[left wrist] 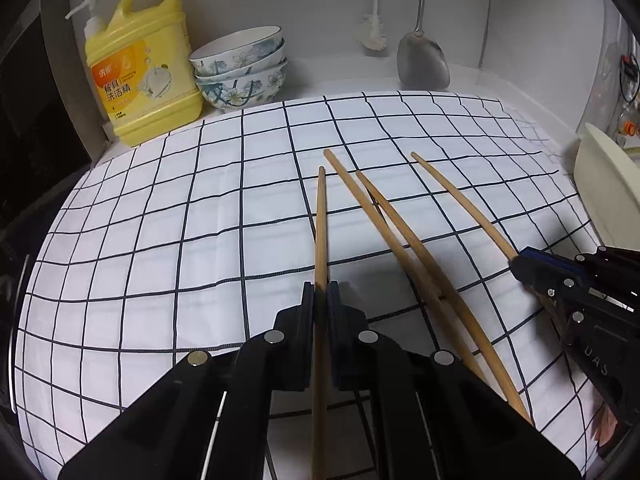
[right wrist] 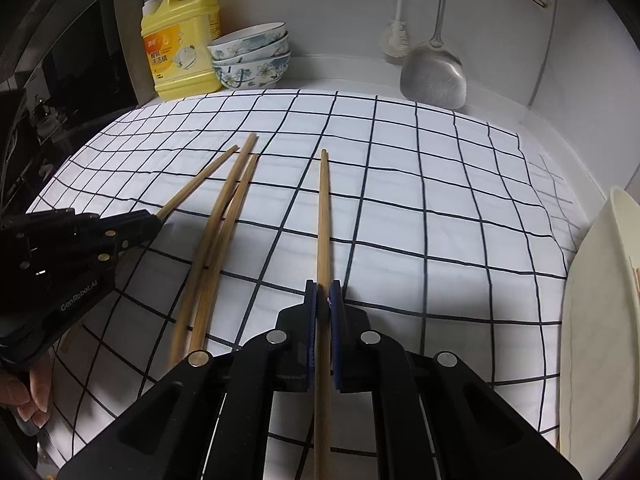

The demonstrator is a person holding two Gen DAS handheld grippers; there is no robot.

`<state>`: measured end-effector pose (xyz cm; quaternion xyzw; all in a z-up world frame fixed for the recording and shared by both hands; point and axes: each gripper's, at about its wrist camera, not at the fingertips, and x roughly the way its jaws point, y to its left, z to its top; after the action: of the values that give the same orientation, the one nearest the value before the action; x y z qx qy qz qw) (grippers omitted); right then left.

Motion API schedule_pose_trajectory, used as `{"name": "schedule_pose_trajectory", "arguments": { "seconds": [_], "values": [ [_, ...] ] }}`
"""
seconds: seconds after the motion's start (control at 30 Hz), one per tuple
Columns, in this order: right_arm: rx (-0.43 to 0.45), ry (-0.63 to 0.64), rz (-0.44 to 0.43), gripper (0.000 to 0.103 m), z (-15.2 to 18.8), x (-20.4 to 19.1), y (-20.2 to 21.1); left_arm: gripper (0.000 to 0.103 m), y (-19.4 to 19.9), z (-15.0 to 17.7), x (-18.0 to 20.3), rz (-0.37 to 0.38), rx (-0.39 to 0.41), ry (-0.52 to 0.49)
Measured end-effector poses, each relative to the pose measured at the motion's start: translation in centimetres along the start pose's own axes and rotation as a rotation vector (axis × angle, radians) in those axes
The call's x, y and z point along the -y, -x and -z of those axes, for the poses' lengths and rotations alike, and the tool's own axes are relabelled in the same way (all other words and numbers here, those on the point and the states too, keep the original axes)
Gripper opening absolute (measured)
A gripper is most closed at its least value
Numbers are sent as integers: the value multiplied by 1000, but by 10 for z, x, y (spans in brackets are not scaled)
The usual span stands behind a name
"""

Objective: Organize utensils
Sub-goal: 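Lift both held chopsticks and carry them over the cream basin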

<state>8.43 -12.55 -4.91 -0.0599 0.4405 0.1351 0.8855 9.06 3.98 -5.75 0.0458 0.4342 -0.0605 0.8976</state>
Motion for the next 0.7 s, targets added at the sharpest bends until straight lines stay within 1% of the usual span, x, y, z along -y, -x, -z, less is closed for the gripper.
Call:
{"name": "schedule_pose_trajectory", "arguments": {
  "seconds": [0.3,0.5,0.6,0.7],
  "values": [
    [69,-35,-8,6,-7,-1,26,7,30,4,-3,52,41,29],
    [129,-51,-12,6,-13,1,53,7,58,-7,0,87,88,43],
    [164,-71,-2,6,-15,8,72,7,74,-15,10,112,120,37],
    [193,-132,6,6,-12,27,91,7,85,-24,22,135,150,43]
  ]
}}
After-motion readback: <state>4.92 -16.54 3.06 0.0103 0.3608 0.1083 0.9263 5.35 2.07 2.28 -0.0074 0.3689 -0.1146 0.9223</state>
